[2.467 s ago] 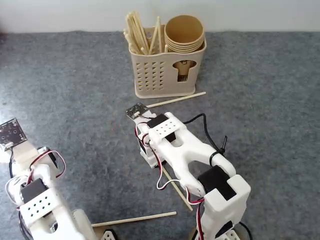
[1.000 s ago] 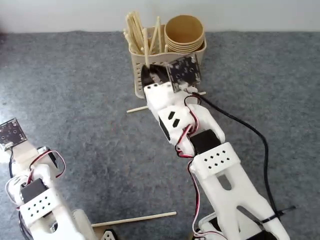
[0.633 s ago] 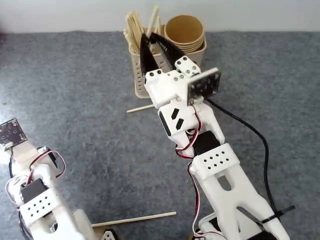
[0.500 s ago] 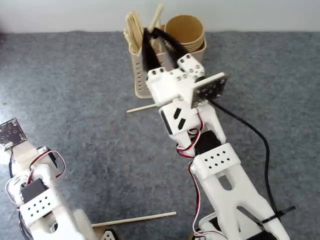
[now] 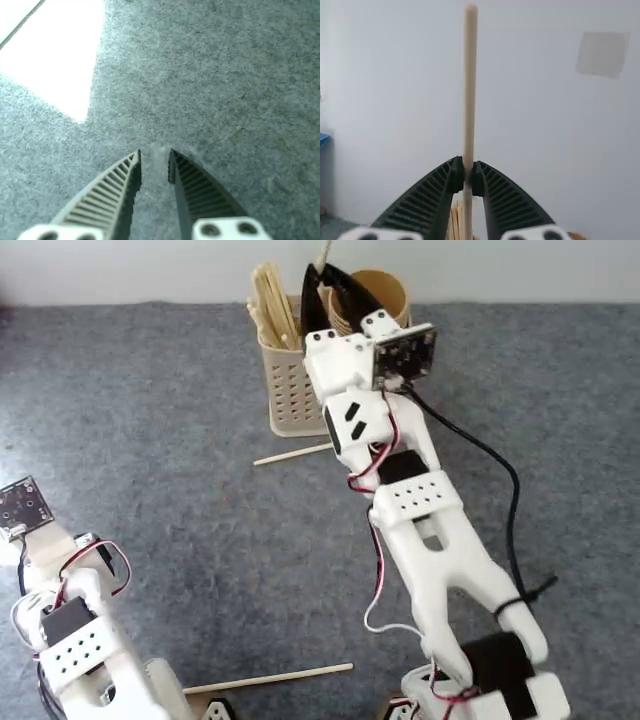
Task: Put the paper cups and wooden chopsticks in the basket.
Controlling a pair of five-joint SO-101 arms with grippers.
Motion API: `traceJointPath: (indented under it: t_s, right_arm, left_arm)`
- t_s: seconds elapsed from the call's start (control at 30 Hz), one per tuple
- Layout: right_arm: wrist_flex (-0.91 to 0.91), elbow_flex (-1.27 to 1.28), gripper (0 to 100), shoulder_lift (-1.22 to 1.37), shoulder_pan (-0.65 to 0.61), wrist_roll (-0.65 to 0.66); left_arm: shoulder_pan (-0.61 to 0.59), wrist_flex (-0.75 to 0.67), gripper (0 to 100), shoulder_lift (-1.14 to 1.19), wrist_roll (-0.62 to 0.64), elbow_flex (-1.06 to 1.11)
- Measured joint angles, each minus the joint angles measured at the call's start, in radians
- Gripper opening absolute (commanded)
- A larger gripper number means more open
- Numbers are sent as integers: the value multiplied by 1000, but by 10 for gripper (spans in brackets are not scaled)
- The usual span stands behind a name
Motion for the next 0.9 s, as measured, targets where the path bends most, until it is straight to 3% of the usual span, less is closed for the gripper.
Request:
traceJointPath:
  t_s: [0.17, 0.37, 0.5, 0.67, 0.9]
  right_arm:
    - [0, -2, 13, 75, 0, 0]
    - [190, -3, 253, 101, -6, 58]
    - [325, -15, 284, 63, -23, 51]
    - [605, -14, 285, -77, -35, -5]
    - [1163, -14, 285, -255, -104, -35]
  left_arm:
    - [0, 0, 94, 0, 0, 0]
    - [0, 0, 94, 0, 0, 0]
    - [0, 0, 94, 0, 0, 0]
    - [0, 0, 95, 0, 0, 0]
    - [0, 0, 95, 0, 0, 0]
